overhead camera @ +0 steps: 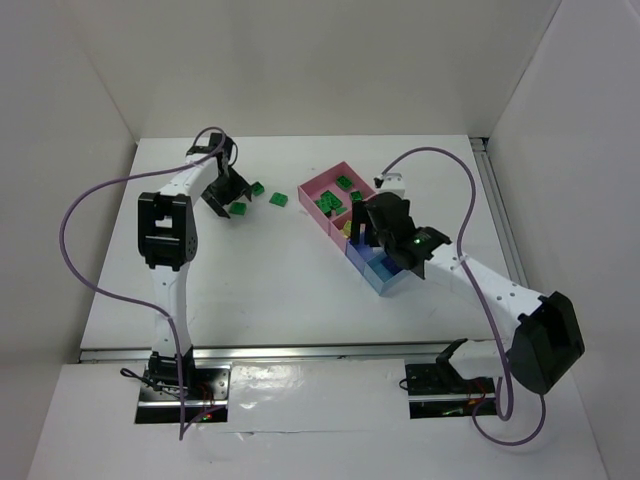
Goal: Sort the legos into containers by color
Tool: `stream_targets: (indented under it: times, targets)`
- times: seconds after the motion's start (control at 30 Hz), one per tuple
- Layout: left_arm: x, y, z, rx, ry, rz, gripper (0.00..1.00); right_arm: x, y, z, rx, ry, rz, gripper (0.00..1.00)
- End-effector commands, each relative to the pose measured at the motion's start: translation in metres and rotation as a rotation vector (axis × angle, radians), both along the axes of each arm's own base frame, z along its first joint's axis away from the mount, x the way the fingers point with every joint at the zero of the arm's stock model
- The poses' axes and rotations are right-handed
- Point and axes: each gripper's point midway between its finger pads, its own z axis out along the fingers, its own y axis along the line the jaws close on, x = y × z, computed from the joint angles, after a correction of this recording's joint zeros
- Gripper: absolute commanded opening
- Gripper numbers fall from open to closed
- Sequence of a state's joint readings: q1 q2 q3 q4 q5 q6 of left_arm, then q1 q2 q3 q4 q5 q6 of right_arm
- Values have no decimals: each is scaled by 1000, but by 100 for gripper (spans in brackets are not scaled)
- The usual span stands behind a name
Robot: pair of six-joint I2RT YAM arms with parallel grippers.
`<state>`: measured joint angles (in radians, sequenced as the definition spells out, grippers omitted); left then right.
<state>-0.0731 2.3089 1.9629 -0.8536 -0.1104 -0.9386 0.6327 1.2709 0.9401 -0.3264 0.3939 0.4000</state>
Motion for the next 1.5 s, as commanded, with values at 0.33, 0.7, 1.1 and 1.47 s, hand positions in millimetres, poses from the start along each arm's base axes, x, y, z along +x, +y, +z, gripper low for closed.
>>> stream_targets:
  times: [0.33,0.7,1.1,1.47]
  targets:
    - [-4,21,-29,-29,34,17,46,86,175,14,-42,-87,348,90]
    - [-5,45,35,-42,-96,-44,24,154,250,-50,-143,-31,453,87]
    - [-27,90,88,-28,-194,-16,22,198,227,-121,-181,38,369,94]
    - [-22,86,122,-79,-281,-73,22,205,247,-145,-112,25,509,89]
